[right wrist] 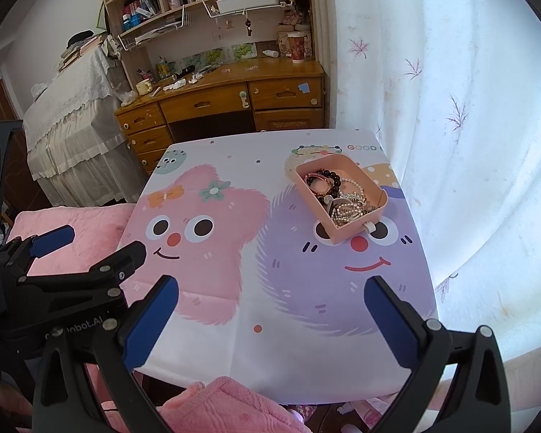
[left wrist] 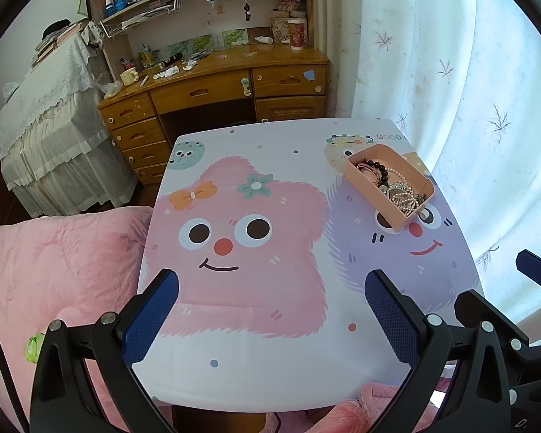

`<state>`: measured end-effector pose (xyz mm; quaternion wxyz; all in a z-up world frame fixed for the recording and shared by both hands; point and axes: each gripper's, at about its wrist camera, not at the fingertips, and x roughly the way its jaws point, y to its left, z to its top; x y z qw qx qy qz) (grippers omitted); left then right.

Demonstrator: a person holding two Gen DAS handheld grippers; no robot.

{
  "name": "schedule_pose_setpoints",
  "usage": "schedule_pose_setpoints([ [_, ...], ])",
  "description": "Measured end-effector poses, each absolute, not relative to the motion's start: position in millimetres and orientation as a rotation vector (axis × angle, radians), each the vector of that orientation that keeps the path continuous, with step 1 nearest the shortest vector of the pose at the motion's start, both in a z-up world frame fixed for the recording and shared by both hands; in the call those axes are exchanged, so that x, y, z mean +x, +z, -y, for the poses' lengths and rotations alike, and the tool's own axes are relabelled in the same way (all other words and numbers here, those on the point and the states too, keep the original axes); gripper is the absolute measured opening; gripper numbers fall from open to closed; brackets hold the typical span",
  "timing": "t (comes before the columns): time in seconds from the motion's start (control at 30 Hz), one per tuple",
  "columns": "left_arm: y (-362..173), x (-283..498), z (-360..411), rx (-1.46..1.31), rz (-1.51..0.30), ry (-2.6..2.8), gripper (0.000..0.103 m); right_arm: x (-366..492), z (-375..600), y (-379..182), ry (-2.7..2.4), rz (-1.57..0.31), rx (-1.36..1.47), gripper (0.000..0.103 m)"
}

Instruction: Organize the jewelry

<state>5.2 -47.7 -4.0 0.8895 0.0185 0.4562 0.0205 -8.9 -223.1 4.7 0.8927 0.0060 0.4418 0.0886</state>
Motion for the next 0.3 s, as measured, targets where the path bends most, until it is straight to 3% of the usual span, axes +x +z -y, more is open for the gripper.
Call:
schedule_pose_setpoints([
  [0.3, -8, 0, 42, 0.030, -0.956, 0.038, 0.102, -12, 223, -7, 0.183, -0.936, 0.008, 0.103],
])
